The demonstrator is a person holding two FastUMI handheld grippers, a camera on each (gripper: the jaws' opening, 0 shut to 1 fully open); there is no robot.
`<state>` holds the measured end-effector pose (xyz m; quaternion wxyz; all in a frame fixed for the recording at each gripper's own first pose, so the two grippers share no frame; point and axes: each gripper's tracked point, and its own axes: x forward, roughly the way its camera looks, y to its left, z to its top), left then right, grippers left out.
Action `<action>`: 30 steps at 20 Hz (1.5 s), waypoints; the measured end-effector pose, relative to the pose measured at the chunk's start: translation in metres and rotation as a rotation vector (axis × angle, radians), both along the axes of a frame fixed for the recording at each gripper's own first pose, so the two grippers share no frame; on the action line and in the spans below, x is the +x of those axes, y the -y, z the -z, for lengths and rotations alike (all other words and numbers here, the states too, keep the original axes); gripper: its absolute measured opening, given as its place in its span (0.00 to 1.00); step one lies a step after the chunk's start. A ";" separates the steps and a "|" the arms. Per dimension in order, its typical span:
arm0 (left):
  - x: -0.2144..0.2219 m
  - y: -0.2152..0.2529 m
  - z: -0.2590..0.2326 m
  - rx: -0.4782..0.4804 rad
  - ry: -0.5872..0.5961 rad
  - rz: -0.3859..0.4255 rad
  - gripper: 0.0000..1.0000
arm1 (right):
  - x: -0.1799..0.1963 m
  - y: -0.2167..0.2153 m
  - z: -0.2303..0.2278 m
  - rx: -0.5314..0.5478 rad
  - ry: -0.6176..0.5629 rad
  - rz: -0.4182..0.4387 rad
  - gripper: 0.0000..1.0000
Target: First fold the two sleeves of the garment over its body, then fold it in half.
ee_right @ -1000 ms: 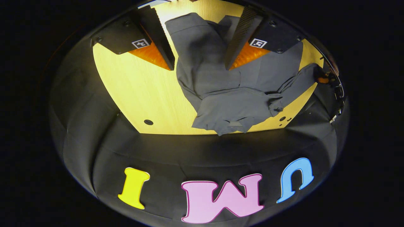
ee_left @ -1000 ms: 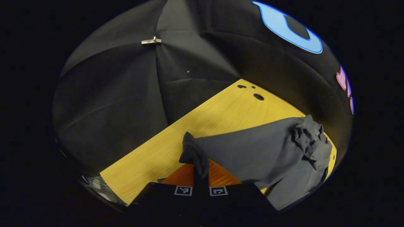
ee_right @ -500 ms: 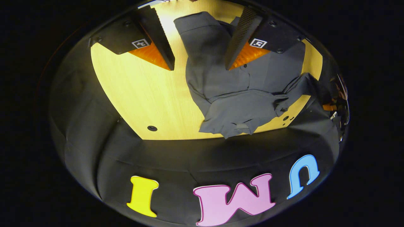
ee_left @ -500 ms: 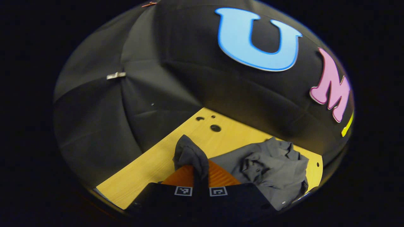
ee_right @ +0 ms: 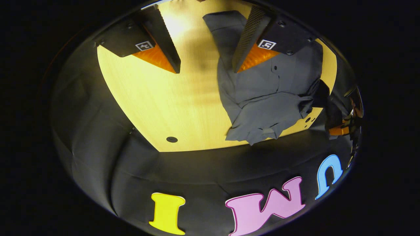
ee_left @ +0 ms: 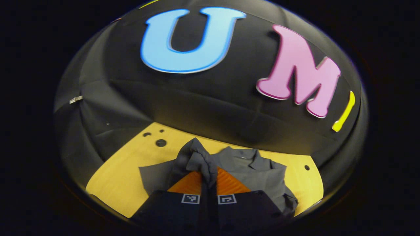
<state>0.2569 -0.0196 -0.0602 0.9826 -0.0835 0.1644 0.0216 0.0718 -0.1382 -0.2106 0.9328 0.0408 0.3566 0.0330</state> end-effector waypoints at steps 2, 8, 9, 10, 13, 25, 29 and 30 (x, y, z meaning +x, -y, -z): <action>0.017 0.046 0.002 -0.020 -0.001 0.071 0.05 | 0.000 0.007 0.004 0.004 -0.011 0.007 0.98; 0.050 0.155 0.021 -0.047 -0.032 0.253 0.05 | -0.007 0.016 0.007 0.017 -0.027 0.021 0.98; 0.054 0.172 0.027 -0.055 -0.040 0.285 0.05 | -0.008 0.017 0.007 0.011 -0.029 0.019 0.98; 0.055 0.186 0.031 -0.059 -0.048 0.316 0.05 | -0.014 0.020 0.008 0.005 -0.032 0.019 0.98; 0.058 0.224 0.055 -0.072 -0.100 0.390 0.05 | -0.030 0.023 0.011 0.030 -0.050 0.023 0.99; 0.052 0.228 0.085 -0.085 -0.183 0.386 0.81 | -0.045 0.003 0.012 0.049 -0.062 -0.045 0.99; 0.023 0.178 0.080 0.033 -0.158 0.336 0.96 | -0.045 -0.014 0.012 0.071 -0.066 -0.073 0.99; 0.011 0.161 0.081 0.068 -0.159 0.321 0.96 | -0.046 -0.020 0.013 0.076 -0.070 -0.085 0.99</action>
